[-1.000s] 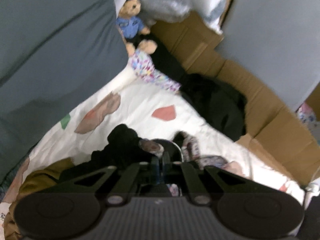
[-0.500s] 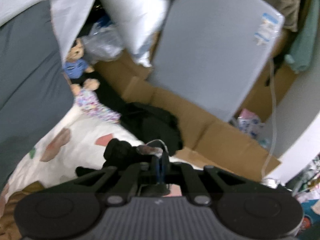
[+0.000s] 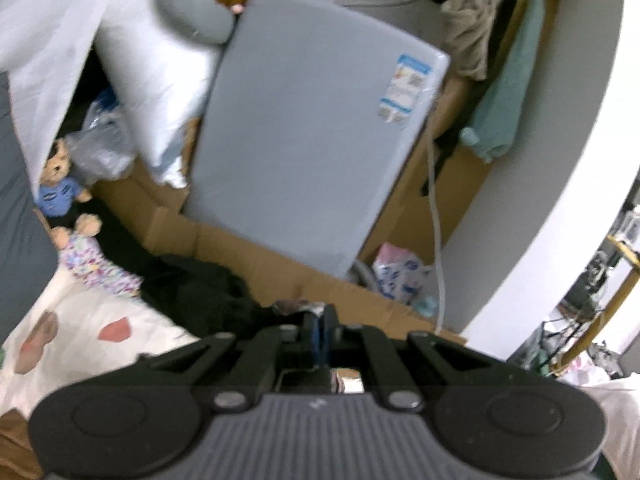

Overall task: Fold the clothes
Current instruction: 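Lift the held garment high off the bed with the left tool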

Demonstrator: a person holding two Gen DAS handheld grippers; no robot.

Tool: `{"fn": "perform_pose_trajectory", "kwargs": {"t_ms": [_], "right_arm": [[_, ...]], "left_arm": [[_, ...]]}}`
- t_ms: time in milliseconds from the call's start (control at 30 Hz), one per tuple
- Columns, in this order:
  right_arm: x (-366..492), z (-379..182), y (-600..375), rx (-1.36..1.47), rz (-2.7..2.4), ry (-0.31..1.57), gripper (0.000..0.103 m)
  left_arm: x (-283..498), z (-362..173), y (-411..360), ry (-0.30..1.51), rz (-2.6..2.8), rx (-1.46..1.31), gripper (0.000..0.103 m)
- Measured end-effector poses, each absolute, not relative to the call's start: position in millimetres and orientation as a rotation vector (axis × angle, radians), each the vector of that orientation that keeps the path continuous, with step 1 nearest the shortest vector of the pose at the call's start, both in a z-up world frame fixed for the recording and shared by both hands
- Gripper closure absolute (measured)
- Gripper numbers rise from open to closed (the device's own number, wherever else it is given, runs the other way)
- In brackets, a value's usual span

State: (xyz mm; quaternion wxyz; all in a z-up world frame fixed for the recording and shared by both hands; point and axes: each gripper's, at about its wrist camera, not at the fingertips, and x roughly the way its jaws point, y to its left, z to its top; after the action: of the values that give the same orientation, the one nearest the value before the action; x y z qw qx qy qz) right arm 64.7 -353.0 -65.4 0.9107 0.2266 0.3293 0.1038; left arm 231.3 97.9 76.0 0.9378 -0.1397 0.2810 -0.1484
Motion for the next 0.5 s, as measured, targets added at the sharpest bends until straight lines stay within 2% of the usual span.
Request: {"fn": "perform_pose_trajectory", "kwargs": {"t_ms": [500], "right_arm": [[50, -54, -357, 0.493, 0.218, 0.641, 0.004]], "left_arm": [[184, 159, 31, 0.425, -0.562, -0.352, 0.101]]}}
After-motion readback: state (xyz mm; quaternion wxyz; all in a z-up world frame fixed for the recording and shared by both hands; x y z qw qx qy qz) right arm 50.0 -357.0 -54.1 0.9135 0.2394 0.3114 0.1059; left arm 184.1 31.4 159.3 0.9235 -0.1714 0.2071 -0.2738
